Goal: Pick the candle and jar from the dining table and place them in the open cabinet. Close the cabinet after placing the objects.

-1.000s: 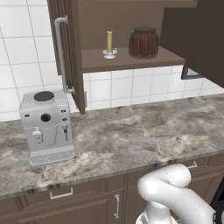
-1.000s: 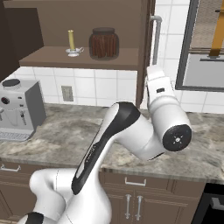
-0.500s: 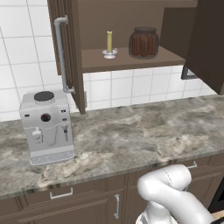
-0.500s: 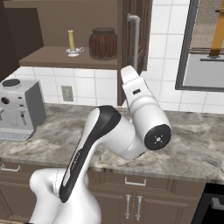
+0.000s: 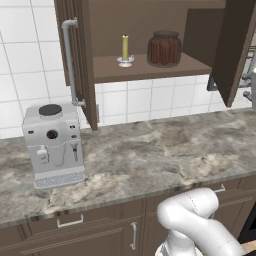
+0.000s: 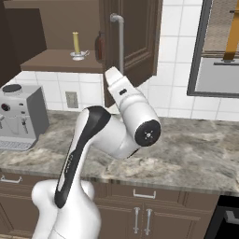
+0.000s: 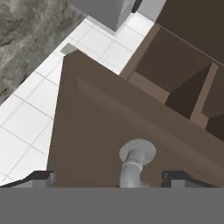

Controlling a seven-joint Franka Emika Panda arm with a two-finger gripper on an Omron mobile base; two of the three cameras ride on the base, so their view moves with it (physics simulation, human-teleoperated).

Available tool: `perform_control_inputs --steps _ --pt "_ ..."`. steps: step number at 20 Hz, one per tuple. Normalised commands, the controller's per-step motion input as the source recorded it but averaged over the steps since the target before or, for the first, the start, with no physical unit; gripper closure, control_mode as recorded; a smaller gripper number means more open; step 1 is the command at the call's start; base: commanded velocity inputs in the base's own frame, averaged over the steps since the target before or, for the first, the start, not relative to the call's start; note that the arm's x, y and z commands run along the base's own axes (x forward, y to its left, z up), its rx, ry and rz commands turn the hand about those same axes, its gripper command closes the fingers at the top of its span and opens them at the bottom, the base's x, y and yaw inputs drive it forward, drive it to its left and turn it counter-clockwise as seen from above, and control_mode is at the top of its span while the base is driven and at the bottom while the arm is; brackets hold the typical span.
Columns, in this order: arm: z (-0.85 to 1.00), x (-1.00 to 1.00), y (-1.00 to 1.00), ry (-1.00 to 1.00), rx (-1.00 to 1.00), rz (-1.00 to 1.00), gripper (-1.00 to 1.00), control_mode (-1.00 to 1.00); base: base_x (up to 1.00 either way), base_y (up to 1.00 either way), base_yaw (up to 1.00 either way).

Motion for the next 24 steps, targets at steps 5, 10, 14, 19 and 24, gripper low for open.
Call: perform_control_inputs --steps 5,10,14,19,24 --pt "0.0 0.69 0.26 0.0 -0.13 0.01 -1.0 -1.0 0.0 0.0 0.0" --pt "0.0 0.77 0.12 0.0 -0.11 0.0 -1.0 -1.0 0.0 0.0 0.0" --pt "0.0 0.76 0.02 0.0 -0.09 0.0 -1.0 -1.0 0.0 0.0 0.0" --pt "-0.07 0.79 0.0 0.0 -0.09 0.0 -1.0 -1.0 0.0 0.0 0.0" --pt "-0.1 0.8 0.0 0.0 -0.11 -0.01 -1.0 -1.0 0.0 0.0 0.0"
